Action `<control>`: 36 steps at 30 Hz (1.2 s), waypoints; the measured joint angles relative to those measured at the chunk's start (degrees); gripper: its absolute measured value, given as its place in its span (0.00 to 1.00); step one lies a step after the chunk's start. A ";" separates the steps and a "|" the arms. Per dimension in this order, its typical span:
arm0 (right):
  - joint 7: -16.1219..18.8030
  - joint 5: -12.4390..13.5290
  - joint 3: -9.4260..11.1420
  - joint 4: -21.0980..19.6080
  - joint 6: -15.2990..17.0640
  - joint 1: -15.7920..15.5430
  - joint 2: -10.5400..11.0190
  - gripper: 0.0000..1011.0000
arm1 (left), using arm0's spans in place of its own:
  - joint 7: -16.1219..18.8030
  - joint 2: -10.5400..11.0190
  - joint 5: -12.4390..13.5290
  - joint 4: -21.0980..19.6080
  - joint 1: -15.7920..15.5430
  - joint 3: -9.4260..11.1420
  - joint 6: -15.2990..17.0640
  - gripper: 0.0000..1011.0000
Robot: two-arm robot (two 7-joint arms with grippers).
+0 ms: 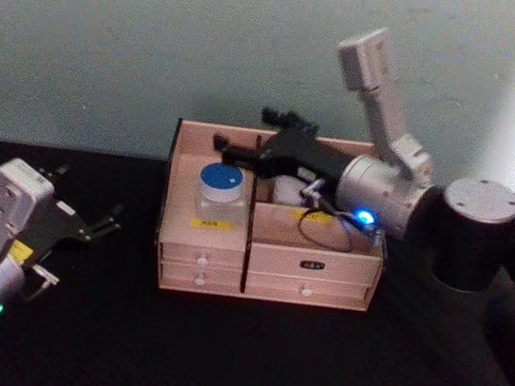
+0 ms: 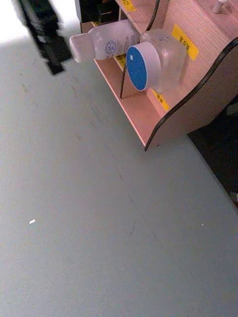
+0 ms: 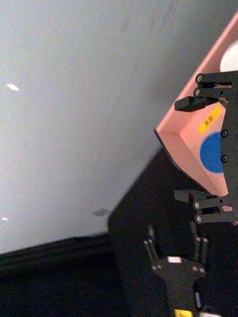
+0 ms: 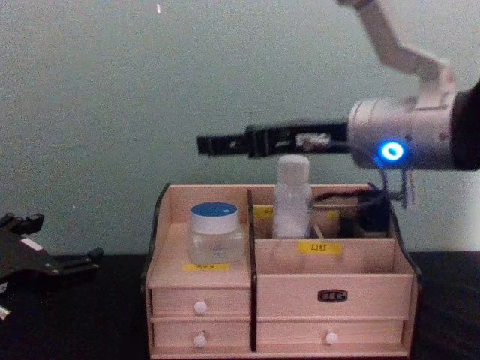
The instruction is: Pick up the facial cleanser and watermelon frost from the table and place them into the tiered storage box.
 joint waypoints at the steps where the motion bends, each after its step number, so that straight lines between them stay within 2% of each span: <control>1: -0.32 0.26 0.40 -0.95 -0.30 -0.51 0.37 0.99 | 0.00 0.00 0.00 0.00 0.00 0.00 0.00 0.99; 7: -3.74 2.22 4.31 -6.82 -2.29 -4.60 3.14 0.99 | 0.00 0.00 0.00 0.00 0.00 0.00 0.00 0.99; 13: -9.30 3.29 9.69 -10.29 -4.85 -9.43 5.50 0.99 | 0.00 0.00 0.00 0.00 0.00 0.00 0.00 0.99; 16: -11.26 3.18 11.41 -10.90 -5.90 -11.08 5.92 0.99 | 0.00 0.00 0.00 0.00 0.00 0.00 0.00 0.99; 19: -14.80 1.99 14.02 -11.44 -7.78 -13.82 6.10 0.99 | 0.00 0.00 0.00 0.00 0.00 0.00 0.00 0.99; 23: -18.26 0.80 16.26 -11.53 -9.43 -16.37 5.66 0.99 | 0.00 0.00 0.00 0.00 0.00 0.00 0.00 0.99; 30: -22.82 -1.95 18.22 -10.44 -12.38 -19.58 4.43 0.99 | 0.00 0.00 0.00 0.00 0.00 0.00 0.00 0.99; 32: -24.17 -3.43 18.50 -9.29 -14.19 -20.85 3.73 0.99 | 0.00 0.00 0.00 0.00 0.00 0.00 0.00 0.99; 36: -24.81 -4.82 18.53 -7.43 -15.75 -21.86 2.95 0.99 | 0.00 0.00 0.00 0.00 0.00 0.00 0.00 0.99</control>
